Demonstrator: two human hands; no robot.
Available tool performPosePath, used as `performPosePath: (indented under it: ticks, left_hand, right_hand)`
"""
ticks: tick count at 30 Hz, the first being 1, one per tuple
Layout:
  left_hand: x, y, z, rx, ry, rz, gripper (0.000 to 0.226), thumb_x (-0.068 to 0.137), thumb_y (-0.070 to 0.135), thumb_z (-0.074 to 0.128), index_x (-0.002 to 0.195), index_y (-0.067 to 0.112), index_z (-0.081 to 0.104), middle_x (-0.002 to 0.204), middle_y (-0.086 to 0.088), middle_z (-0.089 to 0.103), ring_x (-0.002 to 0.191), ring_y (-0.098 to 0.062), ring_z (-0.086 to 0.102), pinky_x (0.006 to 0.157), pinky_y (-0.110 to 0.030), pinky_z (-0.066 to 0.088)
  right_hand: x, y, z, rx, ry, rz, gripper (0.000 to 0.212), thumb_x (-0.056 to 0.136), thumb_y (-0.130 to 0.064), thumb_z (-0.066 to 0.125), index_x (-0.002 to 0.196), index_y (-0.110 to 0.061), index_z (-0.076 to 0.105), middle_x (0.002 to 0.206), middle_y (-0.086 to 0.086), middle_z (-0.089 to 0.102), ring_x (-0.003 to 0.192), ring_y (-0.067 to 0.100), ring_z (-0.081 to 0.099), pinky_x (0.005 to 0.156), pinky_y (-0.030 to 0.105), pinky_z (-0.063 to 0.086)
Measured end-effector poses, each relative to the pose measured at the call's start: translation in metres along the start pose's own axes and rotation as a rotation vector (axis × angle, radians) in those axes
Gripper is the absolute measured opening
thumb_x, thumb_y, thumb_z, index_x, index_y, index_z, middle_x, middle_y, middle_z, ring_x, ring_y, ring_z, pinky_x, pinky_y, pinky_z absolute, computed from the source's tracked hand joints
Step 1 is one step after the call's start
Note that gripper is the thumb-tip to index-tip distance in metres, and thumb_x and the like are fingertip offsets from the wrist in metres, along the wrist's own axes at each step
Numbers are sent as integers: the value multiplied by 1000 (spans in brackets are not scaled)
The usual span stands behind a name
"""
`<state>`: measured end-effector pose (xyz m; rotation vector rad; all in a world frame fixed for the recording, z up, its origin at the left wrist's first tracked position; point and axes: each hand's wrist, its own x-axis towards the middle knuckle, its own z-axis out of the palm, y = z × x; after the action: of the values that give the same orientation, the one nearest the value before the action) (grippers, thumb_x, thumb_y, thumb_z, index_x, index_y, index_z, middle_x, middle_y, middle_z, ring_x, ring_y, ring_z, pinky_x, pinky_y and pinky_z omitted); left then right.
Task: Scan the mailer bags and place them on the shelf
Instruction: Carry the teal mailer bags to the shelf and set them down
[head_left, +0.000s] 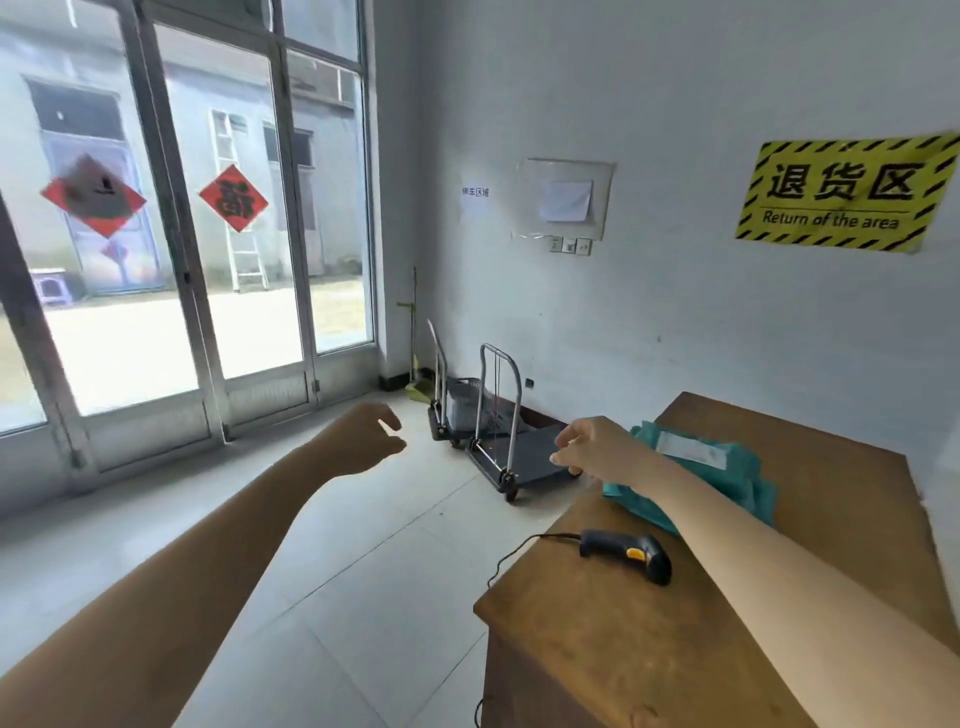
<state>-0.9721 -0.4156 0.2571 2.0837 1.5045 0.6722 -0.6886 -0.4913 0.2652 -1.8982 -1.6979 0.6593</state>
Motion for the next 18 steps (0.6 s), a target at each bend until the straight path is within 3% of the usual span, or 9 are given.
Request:
performPosePath:
  ticks: [3,6,10,12,15,18]
  left_hand:
    - [66,-27,-39,45,31,2,28,87,18,65,111,4,62,110,-15,65,89,-22,59,73,-26,44]
    - [120,-59,-64,50,59,8,27,86,16,65,109,2,63,108,-16,67,89,-22,60,77,-26,44]
    - [182,-107,-73,175,-38,1,29,86,22,65,112,8,61,104,-10,66,89,-19,60,77,-25,45]
    - [228,-123,-81,123,-33,18,26,87,18,64,110,7,62,101,-9,64,89,-20,60,73,-25,46]
    - [307,-131,-89,27,20,116,22,86,8,63,107,0,65,100,-11,65,86,-23,60,70,-25,45]
    - [382,-128,-78,-22,-45,185,21,86,6,62,105,-2,65,93,-11,64,81,-22,58,67,-25,46]
  right_hand:
    - [74,-16,-1,-44,-22,18,13,87,-19,65,97,-10,62,88,10,65,84,23,63,68,26,45]
    - [144,-33,-1,-38,53,29,22,87,-17,65,103,-2,65,89,12,66,75,20,62,60,22,44]
    - [224,-52,17,-98,19,47,26,88,-16,65,109,-1,63,76,5,62,64,13,55,56,21,40]
    - [263,-57,28,-105,25,53,27,89,-18,65,112,-5,60,75,0,59,64,11,54,56,20,38]
    - [315,-61,40,-137,4,49,37,88,-22,65,122,-9,56,98,0,61,86,15,56,72,23,40]
    - [361,-57,37,-172,33,119,44,87,-24,65,128,-12,55,115,4,60,107,20,56,84,27,40]
